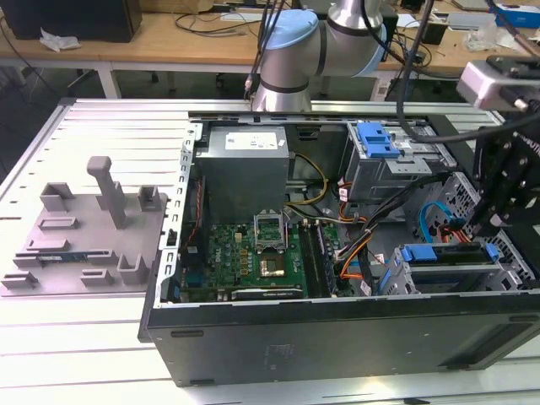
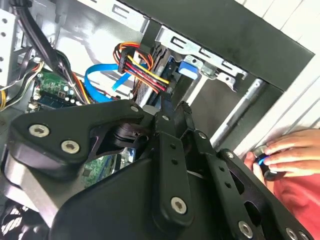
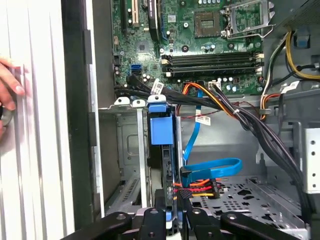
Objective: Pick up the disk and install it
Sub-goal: 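Insert the first disk wire, then insert the second disk wire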
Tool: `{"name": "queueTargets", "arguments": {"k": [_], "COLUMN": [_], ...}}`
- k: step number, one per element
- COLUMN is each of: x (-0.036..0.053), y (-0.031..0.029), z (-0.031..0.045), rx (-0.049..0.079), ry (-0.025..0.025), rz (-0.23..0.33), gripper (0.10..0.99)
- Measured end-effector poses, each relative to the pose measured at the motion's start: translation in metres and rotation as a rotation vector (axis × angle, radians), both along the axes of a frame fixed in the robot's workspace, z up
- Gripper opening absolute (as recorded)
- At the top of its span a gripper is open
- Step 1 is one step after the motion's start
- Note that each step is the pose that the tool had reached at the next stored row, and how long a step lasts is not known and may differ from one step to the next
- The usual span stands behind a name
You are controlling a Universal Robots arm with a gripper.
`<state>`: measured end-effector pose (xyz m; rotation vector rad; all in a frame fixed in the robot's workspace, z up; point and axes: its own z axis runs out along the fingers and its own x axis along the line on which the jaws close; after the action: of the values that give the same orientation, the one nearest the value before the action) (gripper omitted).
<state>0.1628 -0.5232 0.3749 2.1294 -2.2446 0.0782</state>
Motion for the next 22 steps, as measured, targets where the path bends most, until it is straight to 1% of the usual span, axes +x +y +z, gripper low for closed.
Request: {"name": "queueTargets", "arguments": {"k": [2,17,18,19,20,21,22], "x": [0.0000,0.0000,0.0000,0.0000,0.0000,-0.0001,-0.0007], "y": [0.0000,0.0003,0.0079,0.0188,0.0275,0.0304,0.0311], "z": [0.0034,0.0035,0.0035,0.0035,0.0035,0.0031,0.0026], "rx": [0.000,0.000,-0.013,-0.026,-0.041,-0.059,-0.072], "ry": [0.0001,0.0000,0.0000,0.0000,0.0000,0.0007,0.0011], "rz": [0.000,0.000,0.000,0.000,0.000,0.000,0.000], "gripper": [0.239,0.239,0.239,0.239,0.239,0.239,0.239]}}
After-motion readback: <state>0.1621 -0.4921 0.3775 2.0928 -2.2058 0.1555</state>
